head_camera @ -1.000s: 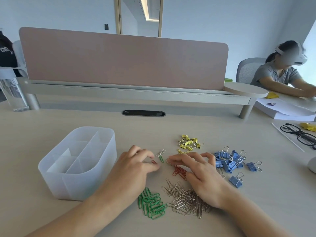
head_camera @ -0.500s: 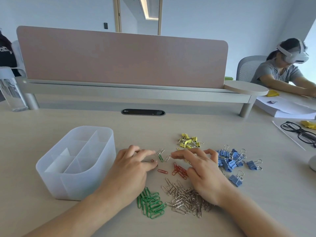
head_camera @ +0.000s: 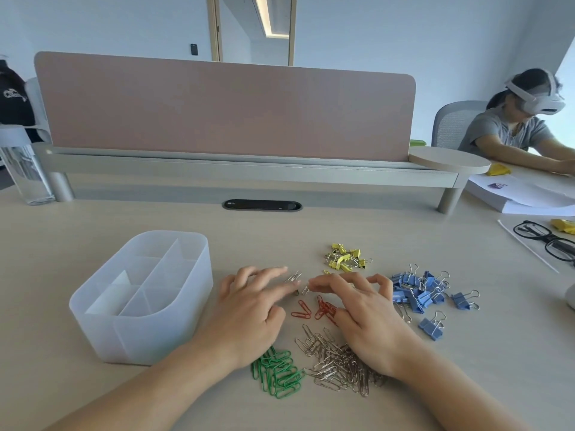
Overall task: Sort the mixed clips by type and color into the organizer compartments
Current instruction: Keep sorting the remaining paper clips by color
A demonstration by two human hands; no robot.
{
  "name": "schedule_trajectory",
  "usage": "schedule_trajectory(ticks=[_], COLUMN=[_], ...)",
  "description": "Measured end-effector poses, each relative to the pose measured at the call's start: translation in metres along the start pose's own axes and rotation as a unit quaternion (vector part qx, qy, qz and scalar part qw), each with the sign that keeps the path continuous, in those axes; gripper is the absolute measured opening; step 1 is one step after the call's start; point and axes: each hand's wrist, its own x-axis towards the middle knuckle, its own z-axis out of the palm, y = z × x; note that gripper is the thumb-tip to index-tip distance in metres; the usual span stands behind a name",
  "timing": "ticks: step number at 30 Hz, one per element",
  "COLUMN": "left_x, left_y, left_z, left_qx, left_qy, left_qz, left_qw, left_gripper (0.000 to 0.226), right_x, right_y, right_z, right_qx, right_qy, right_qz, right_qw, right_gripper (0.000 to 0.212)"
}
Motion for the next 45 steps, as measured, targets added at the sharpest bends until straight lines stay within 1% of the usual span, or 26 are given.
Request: schedule_trajectory(ticks=[2, 6, 9, 12, 15, 18, 21, 23, 24, 26, 32, 35, 38, 40, 42, 45], left_x=[0.001, 0.001, -0.002, -0.004, -0.004, -0.004, -0.005, -0.006, -0.006, -0.008, -0.009, -0.008, -0.009, -0.009, -0.009, -0.011], left_y=[0.000, -0.003, -0.010, -0.014, -0.012, -0.012, -0.014, -0.013, -0.011, -0.009, -0.014, -0.013, -0.009, -0.008, -0.007, -0.006], left_z=[0.001, -0.002, -0.004, -0.006, -0.007, -0.006, -0.008, -0.010, -0.011, -0.011, -0.005, -0.007, -0.011, -0.013, -0.012, -0.009], left_qx=[0.006, -0.005, -0.046, -0.100, -0.135, -0.119, -0.047, -0.005, 0.008, 0.024, 0.054, 0.050, 0.007, -0.005, -0.004, -0.005], left_qy=[0.002, 0.047, 0.059, 0.089, 0.109, 0.103, 0.122, 0.124, 0.121, 0.114, 0.083, 0.082, 0.064, 0.061, 0.040, 0.021], left_qz=[-0.003, 0.005, 0.027, 0.043, 0.028, -0.002, 0.001, 0.019, 0.023, 0.027, 0.020, 0.024, 0.009, 0.003, 0.008, 0.062], left_qw=[1.000, 0.999, 0.997, 0.990, 0.984, 0.988, 0.991, 0.992, 0.992, 0.993, 0.995, 0.995, 0.998, 0.998, 0.999, 0.998], left_gripper=[0.080, 0.077, 0.071, 0.058, 0.049, 0.040, 0.049, 0.052, 0.050, 0.047, 0.050, 0.063, 0.075, 0.076, 0.078, 0.073], right_x=[0.000, -0.001, -0.001, -0.001, -0.002, -0.003, -0.005, -0.005, -0.004, -0.004, -0.003, -0.002, -0.002, -0.002, -0.002, -0.002], right_y=[0.000, -0.002, -0.002, -0.002, -0.003, -0.009, -0.013, -0.010, -0.008, -0.005, -0.007, -0.002, 0.002, 0.002, 0.002, 0.003], right_z=[0.000, 0.001, 0.000, -0.001, 0.001, 0.000, -0.003, -0.004, -0.004, -0.005, -0.007, -0.006, -0.003, -0.003, -0.002, 0.000], right_qx=[-0.002, -0.007, -0.028, -0.034, -0.039, -0.034, -0.029, -0.035, -0.039, -0.047, -0.049, -0.061, -0.051, -0.046, -0.046, -0.051], right_qy=[-0.009, -0.037, -0.040, -0.041, -0.044, -0.057, -0.064, -0.041, -0.032, -0.026, -0.029, 0.016, 0.056, 0.064, 0.064, 0.074], right_qz=[0.000, -0.001, -0.002, -0.004, -0.012, -0.038, -0.069, -0.066, -0.061, -0.055, -0.059, -0.038, -0.024, -0.027, -0.031, -0.041], right_qw=[1.000, 0.999, 0.999, 0.999, 0.998, 0.997, 0.995, 0.996, 0.997, 0.997, 0.997, 0.997, 0.997, 0.996, 0.996, 0.995], right_gripper=[0.048, 0.050, 0.049, 0.048, 0.050, 0.049, 0.054, 0.058, 0.060, 0.062, 0.062, 0.061, 0.057, 0.057, 0.057, 0.054])
